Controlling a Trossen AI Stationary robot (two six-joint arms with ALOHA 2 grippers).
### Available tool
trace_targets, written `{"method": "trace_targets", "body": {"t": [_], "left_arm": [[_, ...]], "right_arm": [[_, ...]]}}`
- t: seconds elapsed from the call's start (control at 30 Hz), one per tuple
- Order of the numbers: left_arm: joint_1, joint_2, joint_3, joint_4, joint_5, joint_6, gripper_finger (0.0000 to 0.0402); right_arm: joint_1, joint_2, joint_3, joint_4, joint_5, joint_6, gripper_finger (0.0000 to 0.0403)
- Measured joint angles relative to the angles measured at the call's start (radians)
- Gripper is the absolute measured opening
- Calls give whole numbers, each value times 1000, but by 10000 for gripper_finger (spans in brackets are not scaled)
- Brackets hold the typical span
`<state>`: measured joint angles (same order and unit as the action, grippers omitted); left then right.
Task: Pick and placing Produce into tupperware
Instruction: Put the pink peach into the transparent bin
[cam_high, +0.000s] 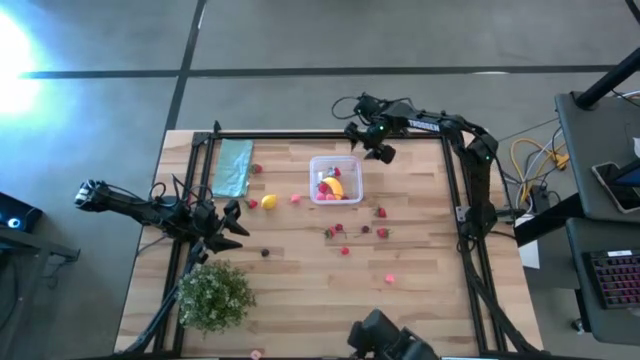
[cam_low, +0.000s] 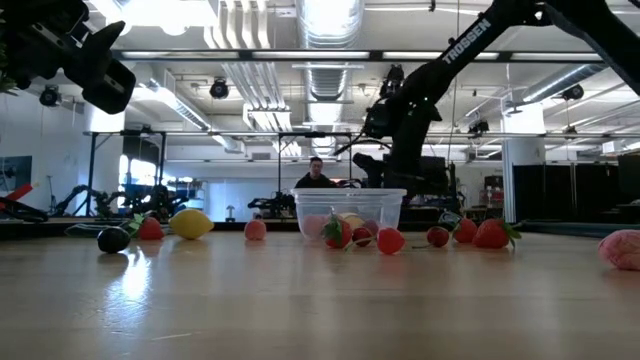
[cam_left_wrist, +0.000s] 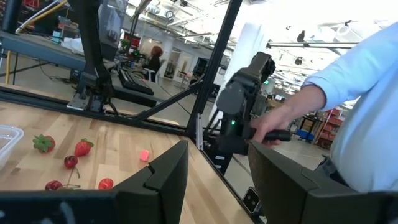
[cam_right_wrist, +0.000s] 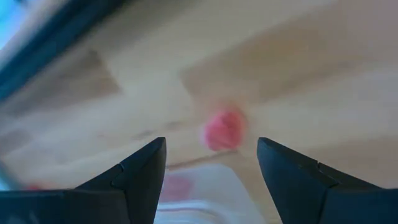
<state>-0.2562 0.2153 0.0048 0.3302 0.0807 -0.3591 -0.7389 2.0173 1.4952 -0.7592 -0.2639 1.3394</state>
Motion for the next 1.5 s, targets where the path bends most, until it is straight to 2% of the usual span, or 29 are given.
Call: {"method": "trace_targets", "body": {"t": [0.13, 0.4, 0.67, 1.0, 1.5], "left_arm": [[0, 0, 0, 0, 0, 0, 155], [0, 0, 0, 0, 1, 0, 155], [0, 0, 0, 0, 3, 0, 155], [0, -1, 0, 0, 3, 0, 155], [0, 0, 0, 0, 0, 0, 155]], "right_arm": [[23, 13, 0, -65, 24, 23, 242], [43, 32, 0, -60, 55, 97, 239], [54, 62, 0, 47, 55, 175, 236], [75, 93, 5, 55, 51, 210, 232], [79, 93, 5, 79, 55, 205, 126]]}}
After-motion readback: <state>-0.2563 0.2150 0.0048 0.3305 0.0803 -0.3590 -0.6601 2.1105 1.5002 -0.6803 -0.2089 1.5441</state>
